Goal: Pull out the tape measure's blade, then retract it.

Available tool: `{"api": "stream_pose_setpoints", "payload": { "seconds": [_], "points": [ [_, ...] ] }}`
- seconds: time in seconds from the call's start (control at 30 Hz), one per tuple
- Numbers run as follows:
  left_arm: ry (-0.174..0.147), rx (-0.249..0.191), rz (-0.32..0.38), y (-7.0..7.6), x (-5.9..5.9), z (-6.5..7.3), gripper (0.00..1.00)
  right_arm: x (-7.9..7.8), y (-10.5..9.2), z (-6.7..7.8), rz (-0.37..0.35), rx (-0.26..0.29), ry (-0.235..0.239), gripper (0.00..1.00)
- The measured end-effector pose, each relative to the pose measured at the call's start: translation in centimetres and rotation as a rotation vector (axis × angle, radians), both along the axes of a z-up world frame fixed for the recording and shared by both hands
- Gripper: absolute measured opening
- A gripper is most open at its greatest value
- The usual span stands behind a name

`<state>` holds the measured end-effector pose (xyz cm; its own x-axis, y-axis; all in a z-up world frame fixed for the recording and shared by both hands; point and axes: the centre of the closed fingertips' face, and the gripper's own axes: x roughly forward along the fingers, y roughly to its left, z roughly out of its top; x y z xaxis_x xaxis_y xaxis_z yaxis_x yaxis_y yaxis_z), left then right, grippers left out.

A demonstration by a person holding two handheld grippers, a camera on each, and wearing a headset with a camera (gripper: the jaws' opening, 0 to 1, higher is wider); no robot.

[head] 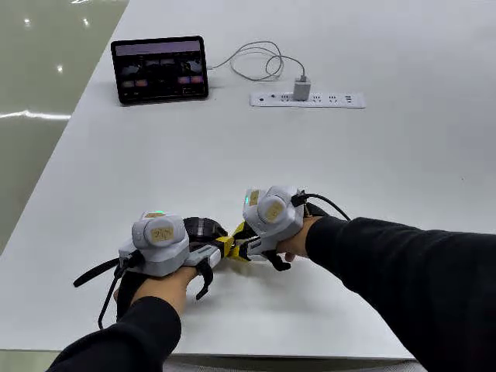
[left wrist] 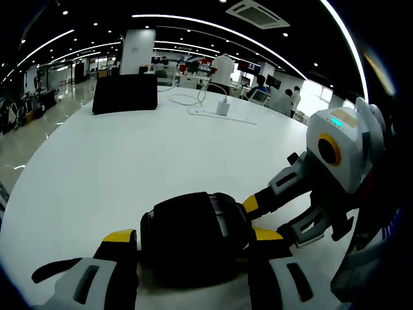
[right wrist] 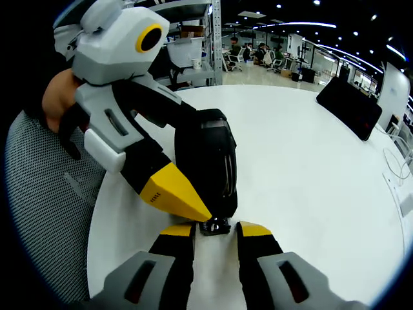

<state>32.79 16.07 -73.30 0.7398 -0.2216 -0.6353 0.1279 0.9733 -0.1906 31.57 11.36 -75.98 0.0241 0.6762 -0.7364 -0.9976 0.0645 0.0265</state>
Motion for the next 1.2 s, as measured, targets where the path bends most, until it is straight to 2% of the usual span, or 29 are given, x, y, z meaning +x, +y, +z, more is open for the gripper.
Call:
{"api": "stream_pose_setpoints", "payload": {
  "seconds": [0.07, 0.1, 0.27, 0.33, 0.4, 0.5, 0.53, 0.73, 0.83, 0.87, 0.97, 1.13, 1.2],
  "points": [
    [0.024, -0.004, 0.014, 0.4, -0.1, -0.3, 0.71, 0.0, -0.1, -0.1, -0.004, -0.003, 0.002, 0.25],
    [0.025, -0.008, 0.017, 0.5, -0.1, -0.3, 0.73, 0.0, -0.1, -0.1, -0.003, -0.004, 0.003, 0.25],
    [0.013, 0.005, 0.023, 0.8, 0.2, 0.3, 0.88, 0.1, -0.3, 0.3, -0.011, 0.006, -0.001, 0.30],
    [-0.015, 0.031, 0.014, 0.9, 0.5, 0.8, 0.94, 0.1, -0.4, 0.4, -0.017, 0.008, 0.006, 0.31],
    [-0.016, 0.021, 0.009, 0.8, 0.6, 0.9, 1.00, -0.2, -0.5, 0.5, -0.030, 0.007, 0.024, 0.36],
    [-0.009, 0.019, -0.011, 0.5, 0.3, 0.9, 1.00, -0.4, -0.6, 0.7, -0.031, 0.011, 0.035, 0.40],
    [-0.009, 0.029, -0.022, 0.3, 0.2, 1.0, 1.00, -0.5, -0.6, 0.7, -0.035, 0.012, 0.042, 0.42],
    [-0.017, 0.016, -0.029, 0.3, 0.1, 1.6, 1.00, -1.2, -0.8, 0.7, -0.036, 0.010, 0.075, 0.57],
    [-0.014, 0.011, -0.028, 0.6, 0.0, 1.7, 1.00, -1.4, -0.8, 0.9, -0.054, 0.013, 0.091, 0.69],
    [-0.013, 0.033, -0.021, 1.0, -0.1, 1.8, 1.00, -1.5, -0.8, 1.1, -0.072, 0.016, 0.109, 0.75],
    [-0.013, 0.035, -0.023, 1.3, -0.1, 1.9, 1.00, -1.4, -0.7, 1.5, -0.080, 0.029, 0.099, 0.88],
    [-0.012, 0.020, -0.026, 1.3, -0.3, 2.3, 1.00, -1.1, -0.5, 2.0, -0.112, 0.050, 0.108, 0.99],
    [-0.015, 0.014, -0.028, 1.3, -0.3, 2.3, 1.00, -1.2, -0.6, 2.2, -0.119, 0.051, 0.110, 1.00]
  ]
}}
